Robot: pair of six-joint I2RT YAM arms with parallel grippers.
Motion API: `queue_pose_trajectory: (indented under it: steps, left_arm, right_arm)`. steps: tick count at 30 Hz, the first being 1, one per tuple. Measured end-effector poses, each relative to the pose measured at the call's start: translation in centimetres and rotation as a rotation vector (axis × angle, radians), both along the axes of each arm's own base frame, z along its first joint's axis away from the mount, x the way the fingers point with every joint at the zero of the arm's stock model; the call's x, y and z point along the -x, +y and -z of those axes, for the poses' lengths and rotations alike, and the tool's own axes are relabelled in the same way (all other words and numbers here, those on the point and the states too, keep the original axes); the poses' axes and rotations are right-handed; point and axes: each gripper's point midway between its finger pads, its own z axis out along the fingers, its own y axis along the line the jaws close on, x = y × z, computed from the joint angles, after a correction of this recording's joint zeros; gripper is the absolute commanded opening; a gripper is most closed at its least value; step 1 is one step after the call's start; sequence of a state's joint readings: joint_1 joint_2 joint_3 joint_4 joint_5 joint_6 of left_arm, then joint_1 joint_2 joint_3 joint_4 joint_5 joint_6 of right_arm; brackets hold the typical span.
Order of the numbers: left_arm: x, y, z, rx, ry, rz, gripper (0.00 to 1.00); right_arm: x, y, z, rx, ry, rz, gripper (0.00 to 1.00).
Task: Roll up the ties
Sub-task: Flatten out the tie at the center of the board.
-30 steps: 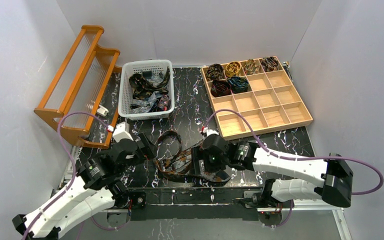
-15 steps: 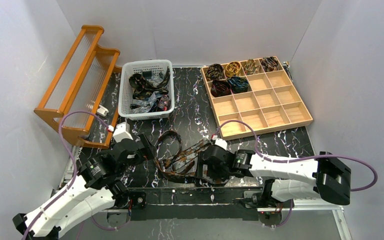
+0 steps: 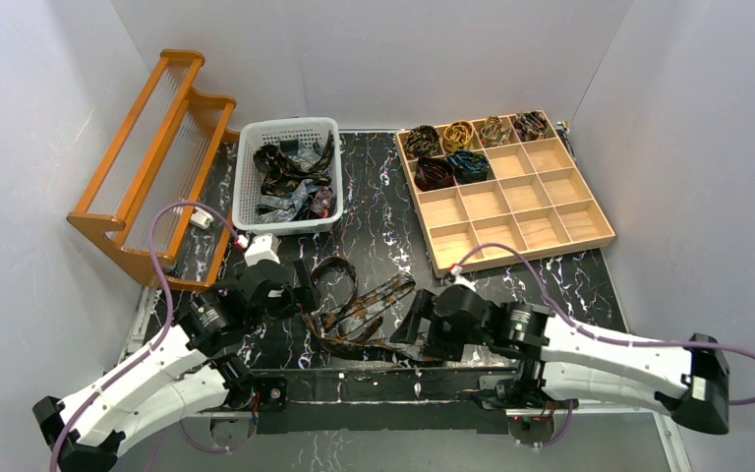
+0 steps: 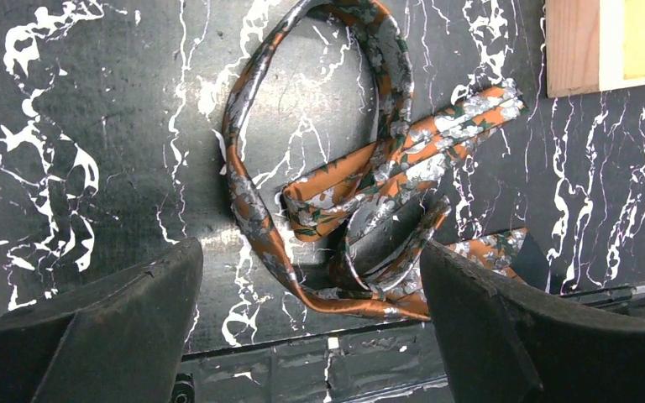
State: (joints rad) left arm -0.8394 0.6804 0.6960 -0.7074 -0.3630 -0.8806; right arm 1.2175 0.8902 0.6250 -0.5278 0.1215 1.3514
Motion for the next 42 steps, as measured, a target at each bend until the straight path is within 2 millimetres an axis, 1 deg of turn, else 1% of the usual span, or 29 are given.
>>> queue_pose_trajectory:
  steps: [2, 4, 5, 7, 9, 12, 15, 18, 19, 23, 25, 26, 28, 29, 31, 32, 33, 35, 37, 39, 42]
  left_arm:
    - [-0.2, -0.4, -0.2, -0.012, 0.003, 0.020, 0.98]
    - [-0.4, -0.8, -0.7, -0.017, -0.002, 0.048, 0.98]
    - [-0.5, -1.1, -0.9, -0.017, -0.009, 0.064, 0.98]
    - [-0.7, -1.9, -1.3, -0.018, -0.020, 0.112, 0.98]
    - [-1.0, -2.7, -1.2, -0.032, -0.021, 0.159, 0.98]
    - [-1.5, -3.8, -0.4, -0.087, 0.012, 0.223, 0.98]
    - [-2.2, -4.9, 1.1, -0.151, 0.064, 0.274, 0.98]
    - [-2.4, -5.6, 2.3, -0.188, 0.099, 0.309, 0.98]
    - [-2.5, -5.7, 2.7, -0.200, 0.110, 0.323, 0.98]
    - [-2.9, -6.6, 4.1, -0.234, 0.142, 0.369, 0.95]
    - [-3.2, -7.0, 4.8, -0.251, 0.158, 0.390, 0.89]
    - [-3.4, -7.2, 5.1, -0.255, 0.161, 0.396, 0.87]
    - [-4.1, -7.9, 5.5, -0.266, 0.171, 0.410, 0.85]
    - [-4.6, -8.4, 5.8, -0.270, 0.175, 0.416, 0.85]
    - [-5.6, -9.3, 6.3, -0.278, 0.183, 0.422, 0.84]
    - [-5.9, -9.5, 6.6, -0.284, 0.189, 0.422, 0.83]
    - [-6.3, -9.7, 6.9, -0.289, 0.197, 0.420, 0.83]
    - [-7.0, -9.8, 7.6, -0.299, 0.213, 0.411, 0.82]
    - [-7.7, -9.6, 8.2, -0.303, 0.225, 0.394, 0.77]
    - [-8.3, -9.0, 8.6, -0.301, 0.242, 0.373, 0.74]
    - [-9.0, -8.5, 9.1, -0.297, 0.262, 0.356, 0.72]
  right_arm:
    - [0.7, -0.8, 0.7, -0.056, 0.045, 0.043, 0.87]
    - [1.4, -2.4, 2.7, -0.063, 0.116, 0.116, 0.85]
    - [1.6, -3.0, 3.4, -0.058, 0.138, 0.139, 0.84]
    - [1.8, -4.0, 4.5, -0.047, 0.175, 0.197, 0.83]
    - [1.7, -4.6, 5.1, -0.035, 0.196, 0.250, 0.81]
    - [1.1, -4.9, 5.7, -0.013, 0.212, 0.322, 0.81]
    - [0.8, -5.3, 7.1, 0.059, 0.222, 0.367, 0.79]
    - [0.4, -5.9, 8.6, 0.141, 0.231, 0.407, 0.76]
    - [0.4, -6.0, 9.0, 0.158, 0.246, 0.420, 0.72]
    - [0.5, -5.5, 9.1, 0.141, 0.277, 0.411, 0.59]
    - [0.6, -5.5, 9.2, 0.119, 0.295, 0.400, 0.54]
    - [0.9, -5.4, 9.3, 0.116, 0.307, 0.383, 0.52]
    - [0.7, -5.6, 9.3, 0.105, 0.334, 0.381, 0.50]
    - [0.6, -5.6, 9.2, 0.100, 0.340, 0.378, 0.46]
    - [-1.3, -5.4, 8.9, 0.075, 0.280, 0.398, 0.39]
    - [-2.2, -5.4, 8.8, 0.072, 0.257, 0.412, 0.33]
    - [-2.8, -5.3, 8.8, 0.069, 0.238, 0.418, 0.30]
    - [-3.8, -5.2, 8.8, 0.071, 0.216, 0.414, 0.24]
    - [-4.6, -5.2, 8.8, 0.067, 0.205, 0.412, 0.13]
    - [-5.3, -5.4, 8.9, 0.070, 0.192, 0.410, 0.09]
    - [-6.2, -6.0, 8.8, 0.079, 0.170, 0.415, 0.08]
